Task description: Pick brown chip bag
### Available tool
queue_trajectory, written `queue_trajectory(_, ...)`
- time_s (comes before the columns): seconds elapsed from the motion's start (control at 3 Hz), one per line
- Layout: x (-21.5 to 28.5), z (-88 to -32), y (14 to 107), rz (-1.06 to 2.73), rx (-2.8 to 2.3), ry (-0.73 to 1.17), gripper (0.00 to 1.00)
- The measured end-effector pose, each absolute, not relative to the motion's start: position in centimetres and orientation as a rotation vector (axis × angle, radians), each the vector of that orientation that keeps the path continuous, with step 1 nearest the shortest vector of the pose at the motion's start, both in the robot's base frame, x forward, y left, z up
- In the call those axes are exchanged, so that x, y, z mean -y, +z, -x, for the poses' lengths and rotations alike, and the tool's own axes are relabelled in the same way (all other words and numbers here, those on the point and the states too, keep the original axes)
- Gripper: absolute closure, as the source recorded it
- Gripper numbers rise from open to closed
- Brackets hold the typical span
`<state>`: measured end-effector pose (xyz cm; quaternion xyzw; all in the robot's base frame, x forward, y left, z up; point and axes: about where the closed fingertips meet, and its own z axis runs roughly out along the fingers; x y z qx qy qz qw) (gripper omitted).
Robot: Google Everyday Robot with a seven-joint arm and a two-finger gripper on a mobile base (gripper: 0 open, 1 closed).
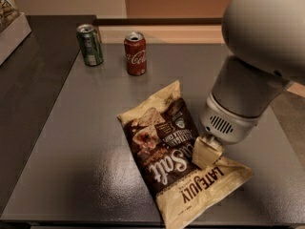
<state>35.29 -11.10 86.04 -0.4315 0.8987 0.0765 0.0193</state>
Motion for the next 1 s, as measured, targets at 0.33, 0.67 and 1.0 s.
queue_trajectory(0.33, 11.0, -36.0, 87.8, 1.336, -2.749, 0.235, 1.00)
queue_trajectory(0.67, 11.7, -37.3, 89.9, 1.318, -2.715, 0.225, 1.00)
queue_trajectory(1.0, 12.7, -38.5, 93.0, 1.309, -2.660, 0.200, 1.00)
